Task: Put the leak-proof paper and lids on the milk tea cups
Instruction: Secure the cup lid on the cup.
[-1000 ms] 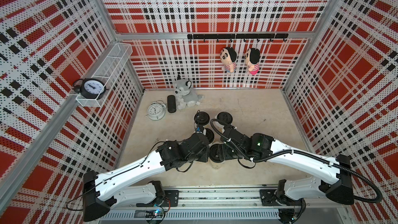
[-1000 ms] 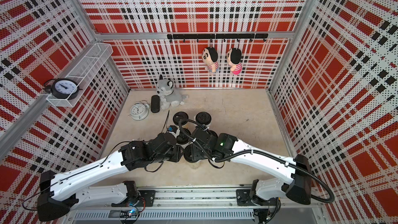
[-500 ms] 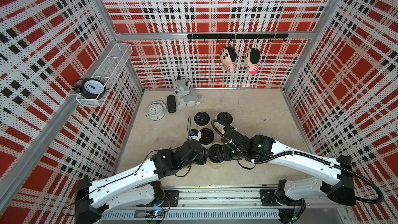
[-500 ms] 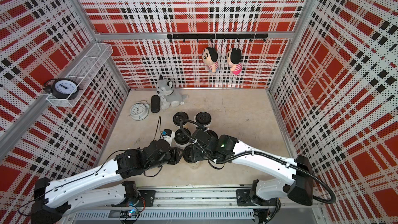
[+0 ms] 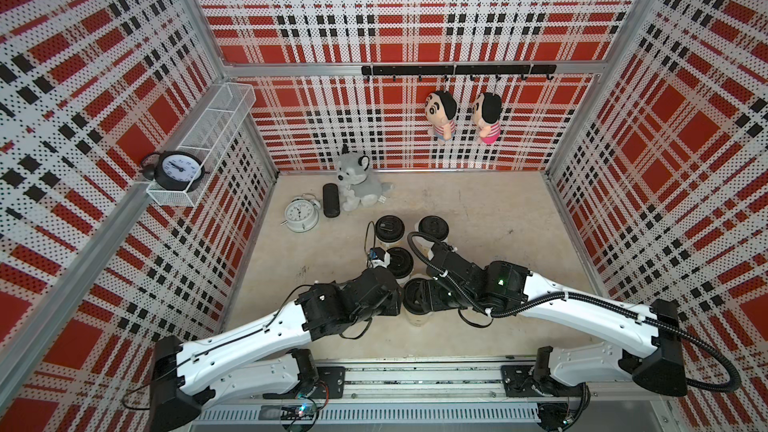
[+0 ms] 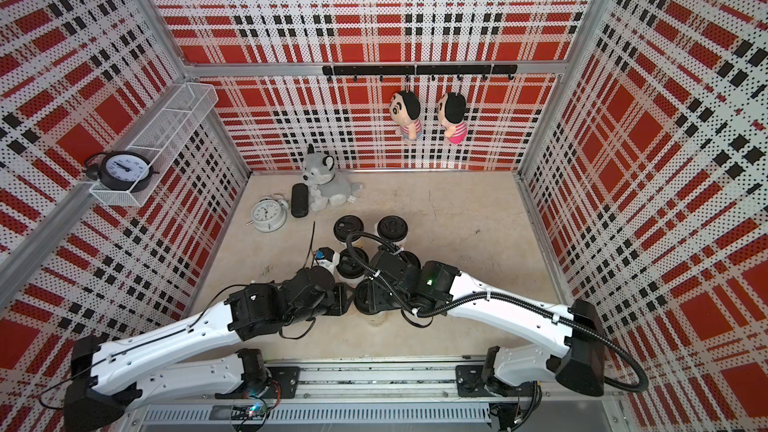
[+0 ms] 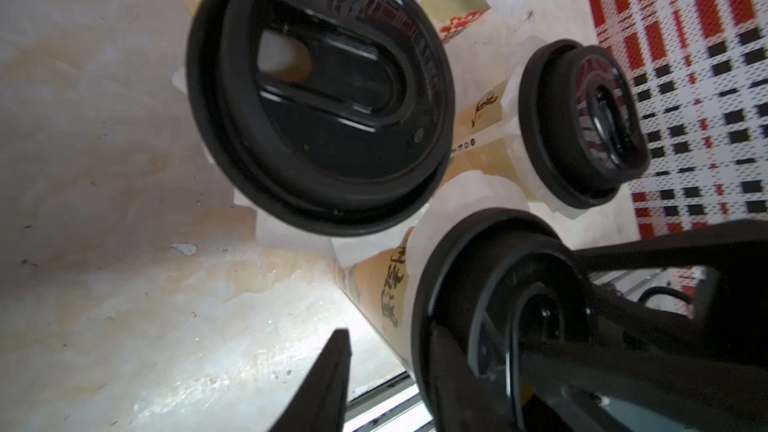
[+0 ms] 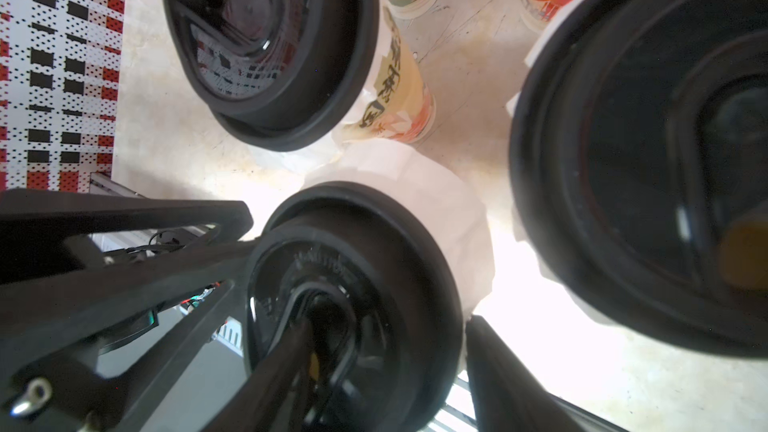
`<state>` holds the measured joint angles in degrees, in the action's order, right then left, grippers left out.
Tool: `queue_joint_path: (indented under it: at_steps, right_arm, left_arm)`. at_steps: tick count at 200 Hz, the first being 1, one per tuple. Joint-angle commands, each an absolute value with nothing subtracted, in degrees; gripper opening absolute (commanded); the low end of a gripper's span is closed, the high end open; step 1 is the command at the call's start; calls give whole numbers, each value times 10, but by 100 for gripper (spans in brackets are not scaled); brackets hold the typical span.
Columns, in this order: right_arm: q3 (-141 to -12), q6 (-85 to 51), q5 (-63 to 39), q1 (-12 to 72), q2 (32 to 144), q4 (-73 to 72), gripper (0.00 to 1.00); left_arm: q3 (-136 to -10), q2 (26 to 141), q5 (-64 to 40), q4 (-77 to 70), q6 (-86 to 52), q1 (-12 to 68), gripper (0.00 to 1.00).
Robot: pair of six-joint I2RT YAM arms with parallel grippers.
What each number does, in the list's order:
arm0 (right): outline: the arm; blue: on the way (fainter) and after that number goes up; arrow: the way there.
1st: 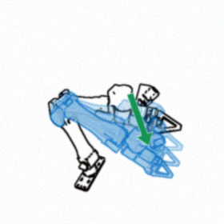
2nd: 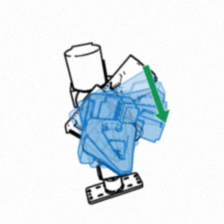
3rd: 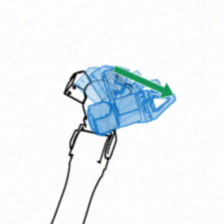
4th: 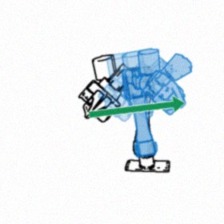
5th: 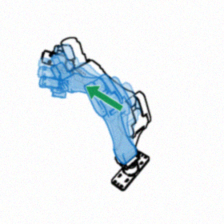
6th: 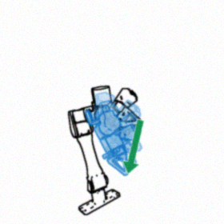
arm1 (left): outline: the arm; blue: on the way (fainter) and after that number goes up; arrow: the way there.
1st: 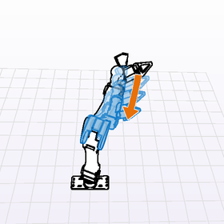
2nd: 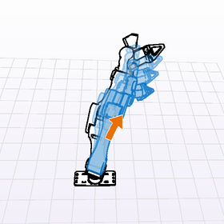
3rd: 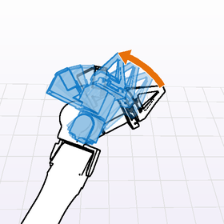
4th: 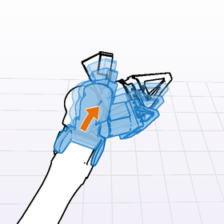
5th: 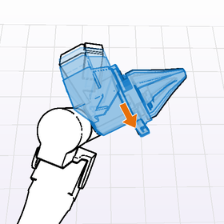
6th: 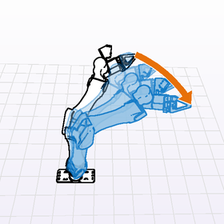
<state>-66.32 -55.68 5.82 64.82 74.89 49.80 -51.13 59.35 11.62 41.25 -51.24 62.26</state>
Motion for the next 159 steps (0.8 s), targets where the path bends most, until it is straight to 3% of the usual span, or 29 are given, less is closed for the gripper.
queue_joint_path:
  at_steps: [1, 66, 159]
  right_arm:
    - [-628, -560, 67, 653, 772, 584, 61]
    - [-632, -564, 71, 653, 773, 581, 61]
    - [-641, -567, 74, 653, 776, 583, 61]
  left_arm:
    - [-565, 616, 125, 466, -470, 628, 37]
    - [-621, 638, 124, 475, -448, 629, 37]
    - [-579, 672, 85, 439, -428, 629, 36]
